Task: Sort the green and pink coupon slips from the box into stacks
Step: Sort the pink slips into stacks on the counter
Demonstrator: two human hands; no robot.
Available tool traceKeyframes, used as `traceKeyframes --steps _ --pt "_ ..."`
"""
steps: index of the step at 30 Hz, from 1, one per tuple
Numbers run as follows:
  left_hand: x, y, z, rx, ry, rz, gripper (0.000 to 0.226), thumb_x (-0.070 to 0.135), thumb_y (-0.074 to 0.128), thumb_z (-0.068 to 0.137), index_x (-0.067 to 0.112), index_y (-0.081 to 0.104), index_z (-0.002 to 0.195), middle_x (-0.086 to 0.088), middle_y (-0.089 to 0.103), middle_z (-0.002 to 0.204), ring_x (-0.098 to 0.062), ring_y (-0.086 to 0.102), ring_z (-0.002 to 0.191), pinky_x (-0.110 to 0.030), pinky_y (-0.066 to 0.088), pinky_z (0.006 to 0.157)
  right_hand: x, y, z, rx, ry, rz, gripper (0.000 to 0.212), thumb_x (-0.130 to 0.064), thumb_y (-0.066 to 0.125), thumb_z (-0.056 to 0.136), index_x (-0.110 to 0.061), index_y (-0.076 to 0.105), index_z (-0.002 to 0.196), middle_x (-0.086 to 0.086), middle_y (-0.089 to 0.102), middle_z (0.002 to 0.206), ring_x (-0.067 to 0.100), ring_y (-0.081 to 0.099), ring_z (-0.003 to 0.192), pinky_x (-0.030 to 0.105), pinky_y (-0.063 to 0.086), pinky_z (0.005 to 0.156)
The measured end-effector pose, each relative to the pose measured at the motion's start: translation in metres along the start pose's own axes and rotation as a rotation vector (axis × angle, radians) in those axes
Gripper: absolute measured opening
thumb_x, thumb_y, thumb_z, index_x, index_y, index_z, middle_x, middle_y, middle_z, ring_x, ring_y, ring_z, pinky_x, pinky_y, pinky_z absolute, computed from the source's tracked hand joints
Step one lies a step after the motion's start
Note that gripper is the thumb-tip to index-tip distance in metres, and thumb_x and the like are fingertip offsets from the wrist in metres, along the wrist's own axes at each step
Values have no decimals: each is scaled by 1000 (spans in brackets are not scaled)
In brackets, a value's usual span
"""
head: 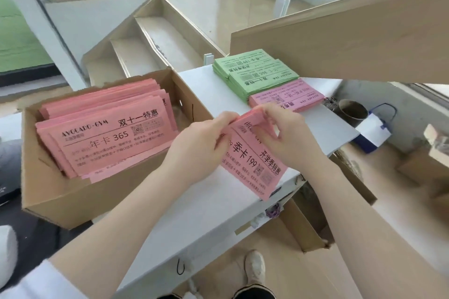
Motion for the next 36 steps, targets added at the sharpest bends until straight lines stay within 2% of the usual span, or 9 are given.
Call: traceKeyframes --steps 2,6,9,14,19,23,30,33,36 --pt "4 7 17 71 -21 -81 28 16 54 88 27 56 114 1 67 81 -21 60 68 -35 52 65 25 -8 6 -45 93 133 19 -14 59 85 -30 58 95 -7 67 86 10 62 81 35 50 73" --pt "2 45 47 113 -251 -522 24 16 60 86 32 47 101 3 71 81 -6 63 67 -19 49 65 78 -34 19 42 217 400 35 0 57 85 -34 60 92 -2 69 95 20 65 91 36 53 81" --pt "-7 91 73 16 -417 -700 20 16 62 86 27 50 99 5 72 95 -11 67 87 -25 50 77 134 -46 34 162 364 610 28 2 54 84 -23 61 93 -1 68 96 16 65 90 31 52 76" --pt "-25 169 100 -238 -644 -712 15 18 64 85 19 57 99 2 72 94 -7 68 80 -23 52 75 234 -56 50 366 645 777 23 2 50 90 -19 59 89 0 67 93 15 65 83 32 51 71" --pt "-39 183 133 58 -763 -770 12 8 59 88 16 58 97 -2 70 87 -2 65 63 -16 52 57 300 -41 53 364 894 982 20 2 52 90 -12 58 102 3 66 91 17 63 79 30 53 63" --pt "-55 167 159 337 -778 -687 17 11 61 87 11 57 103 -4 69 86 -7 62 65 -13 45 48 327 -45 63 295 878 873 44 11 60 80 -12 48 115 2 62 95 18 62 84 25 50 64" --pt "-82 167 191 420 -828 -543 27 19 65 83 15 52 106 -10 67 97 -17 63 77 -26 44 60 339 -48 77 32 697 349 41 -7 70 76 -9 57 115 3 65 107 17 60 95 27 44 80" --pt "-87 170 192 411 -844 -427 39 21 64 85 13 47 120 -7 62 108 -20 60 94 -29 45 76 338 -51 82 -8 637 194 37 -13 69 78 -11 59 114 3 63 108 17 57 98 27 41 80" --pt "-80 177 178 468 -846 -417 56 23 56 91 11 30 139 -3 40 137 -15 44 118 -30 36 98 342 -53 85 -14 593 37 43 -16 62 85 -7 52 126 10 50 127 22 46 117 28 35 93"
Point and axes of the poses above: each hand's wrist, its own z-axis towards the middle knuckle, its own y-axis out of the palm, x = y × z, the point moved 6 cm from there along z, towards the middle knuckle
